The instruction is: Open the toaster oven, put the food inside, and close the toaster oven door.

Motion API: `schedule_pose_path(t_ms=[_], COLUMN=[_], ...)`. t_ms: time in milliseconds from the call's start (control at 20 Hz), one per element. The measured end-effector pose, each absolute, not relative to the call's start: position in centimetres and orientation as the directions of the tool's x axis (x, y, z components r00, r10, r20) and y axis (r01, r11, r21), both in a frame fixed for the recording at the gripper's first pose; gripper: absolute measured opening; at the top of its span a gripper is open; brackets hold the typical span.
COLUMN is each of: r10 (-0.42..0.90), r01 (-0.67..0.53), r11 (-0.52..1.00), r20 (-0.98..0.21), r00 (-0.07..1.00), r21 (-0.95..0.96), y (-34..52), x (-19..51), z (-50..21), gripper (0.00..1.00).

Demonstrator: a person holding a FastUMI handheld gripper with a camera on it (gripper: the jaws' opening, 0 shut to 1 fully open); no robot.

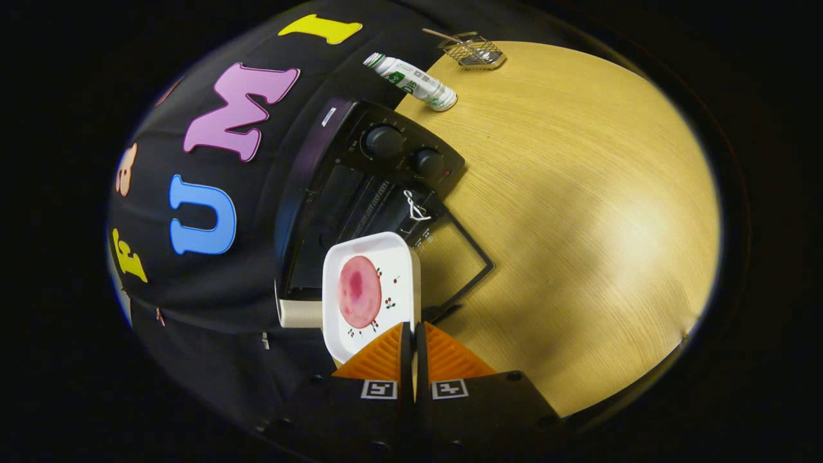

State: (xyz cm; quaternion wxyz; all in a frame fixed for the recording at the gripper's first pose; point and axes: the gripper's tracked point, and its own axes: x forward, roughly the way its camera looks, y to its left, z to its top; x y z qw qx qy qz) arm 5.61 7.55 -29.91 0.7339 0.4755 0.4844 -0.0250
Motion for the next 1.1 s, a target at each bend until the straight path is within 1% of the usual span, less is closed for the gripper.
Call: schedule_pose_path(t_ms=[250,400,650,1000,1100], r10=[0.408,0.360,0.324,0.199,0.186], r01=[0.545,0.580,0.602,0.605,0.608], r11=[0.472,0.417,0.293,0.266,0.247], r20=[-0.720,-0.713,-0.670,-0.657,-0.653], r00=[0.562,0.601,0.668,0.727,0.734], r21=[0.693,0.699,0.743,0.750,0.754], y=[9.4,10.2,12.2,12.9,13.3], x=[9.7,12.4,16.6,20.1,20.9], z=[-31.9,-33.4,-34.5,-35.4,-35.6], gripper=[0.05,0.05,0.05,0.05,0.05])
